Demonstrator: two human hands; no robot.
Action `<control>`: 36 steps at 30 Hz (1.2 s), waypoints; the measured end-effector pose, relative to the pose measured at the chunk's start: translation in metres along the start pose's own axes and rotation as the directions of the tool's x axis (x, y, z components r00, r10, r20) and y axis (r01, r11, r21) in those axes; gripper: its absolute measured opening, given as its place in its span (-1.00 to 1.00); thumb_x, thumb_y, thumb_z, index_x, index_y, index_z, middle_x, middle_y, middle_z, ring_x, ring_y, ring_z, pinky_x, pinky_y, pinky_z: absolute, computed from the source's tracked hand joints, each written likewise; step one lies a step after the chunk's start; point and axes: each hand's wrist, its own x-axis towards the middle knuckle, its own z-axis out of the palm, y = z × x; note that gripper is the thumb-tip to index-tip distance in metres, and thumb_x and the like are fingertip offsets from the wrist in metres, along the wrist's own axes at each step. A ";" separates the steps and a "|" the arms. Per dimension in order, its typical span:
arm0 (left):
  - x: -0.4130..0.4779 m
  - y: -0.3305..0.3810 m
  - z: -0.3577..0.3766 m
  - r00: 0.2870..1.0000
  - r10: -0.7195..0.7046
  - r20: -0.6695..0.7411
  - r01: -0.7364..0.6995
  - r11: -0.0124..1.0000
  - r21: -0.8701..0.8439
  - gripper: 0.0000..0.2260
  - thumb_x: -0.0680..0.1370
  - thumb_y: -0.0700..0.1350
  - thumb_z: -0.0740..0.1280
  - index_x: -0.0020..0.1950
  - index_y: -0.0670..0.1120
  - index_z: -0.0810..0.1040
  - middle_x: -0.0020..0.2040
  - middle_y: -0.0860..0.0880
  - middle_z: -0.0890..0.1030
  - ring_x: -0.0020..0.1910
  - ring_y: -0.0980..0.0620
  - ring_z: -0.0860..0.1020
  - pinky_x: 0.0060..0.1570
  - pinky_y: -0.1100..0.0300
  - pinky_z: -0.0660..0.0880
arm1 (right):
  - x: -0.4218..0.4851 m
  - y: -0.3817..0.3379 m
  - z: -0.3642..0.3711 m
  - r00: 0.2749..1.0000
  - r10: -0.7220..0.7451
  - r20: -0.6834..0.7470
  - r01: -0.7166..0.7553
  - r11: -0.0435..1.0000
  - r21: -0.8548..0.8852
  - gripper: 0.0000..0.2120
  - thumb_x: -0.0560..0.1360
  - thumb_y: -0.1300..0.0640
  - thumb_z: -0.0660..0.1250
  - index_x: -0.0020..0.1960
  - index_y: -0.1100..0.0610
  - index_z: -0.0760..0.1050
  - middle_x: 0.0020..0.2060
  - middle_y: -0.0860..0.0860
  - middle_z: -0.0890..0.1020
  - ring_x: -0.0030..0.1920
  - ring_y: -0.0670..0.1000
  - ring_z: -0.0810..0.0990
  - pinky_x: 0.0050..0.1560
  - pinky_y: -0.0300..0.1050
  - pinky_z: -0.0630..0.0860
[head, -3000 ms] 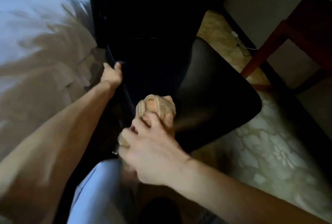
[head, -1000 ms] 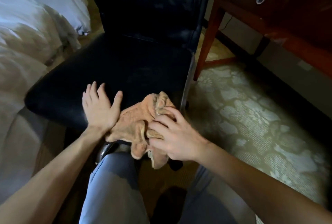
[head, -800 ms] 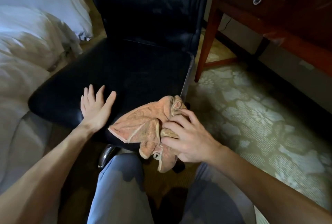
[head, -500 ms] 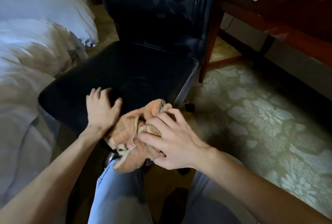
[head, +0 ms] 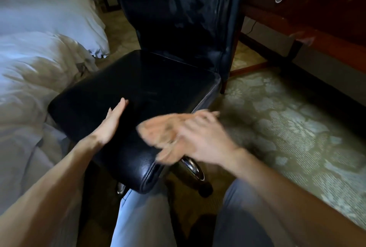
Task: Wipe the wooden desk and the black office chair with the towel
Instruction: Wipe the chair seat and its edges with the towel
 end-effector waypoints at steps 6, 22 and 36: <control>-0.007 0.012 0.018 0.962 0.250 -0.107 -0.196 0.910 0.366 -0.16 0.51 0.49 -0.09 0.66 0.01 0.18 0.67 0.08 0.11 0.62 0.22 -0.03 0.60 0.17 -0.25 | -0.018 0.097 -0.034 0.697 0.712 0.082 -0.678 0.618 0.397 -0.39 0.41 0.03 0.57 0.33 -0.11 0.32 0.08 -0.08 0.60 0.05 0.05 0.62 0.13 0.16 0.58; 0.010 -0.016 0.005 0.877 0.459 -0.143 -0.227 0.658 0.718 -0.20 0.54 0.43 -0.11 0.64 -0.01 0.26 0.64 -0.02 0.24 0.64 0.02 0.12 0.62 0.01 -0.03 | 0.058 0.064 0.028 0.536 0.844 0.001 -0.733 0.465 0.497 -0.51 0.42 -0.08 0.49 0.22 0.05 0.37 0.24 0.05 0.46 0.21 0.16 0.53 0.03 0.00 0.46; 0.016 -0.026 -0.003 0.841 0.520 -0.152 -0.284 0.662 0.694 -0.30 0.57 0.35 -0.05 0.59 0.00 0.35 0.61 -0.02 0.32 0.62 0.02 0.20 0.60 0.01 0.06 | 0.053 -0.025 -0.014 0.735 0.621 -0.272 -0.461 0.752 0.472 -0.53 0.31 -0.06 0.51 0.12 -0.02 0.40 0.07 -0.05 0.53 0.12 0.06 0.50 -0.09 0.01 0.49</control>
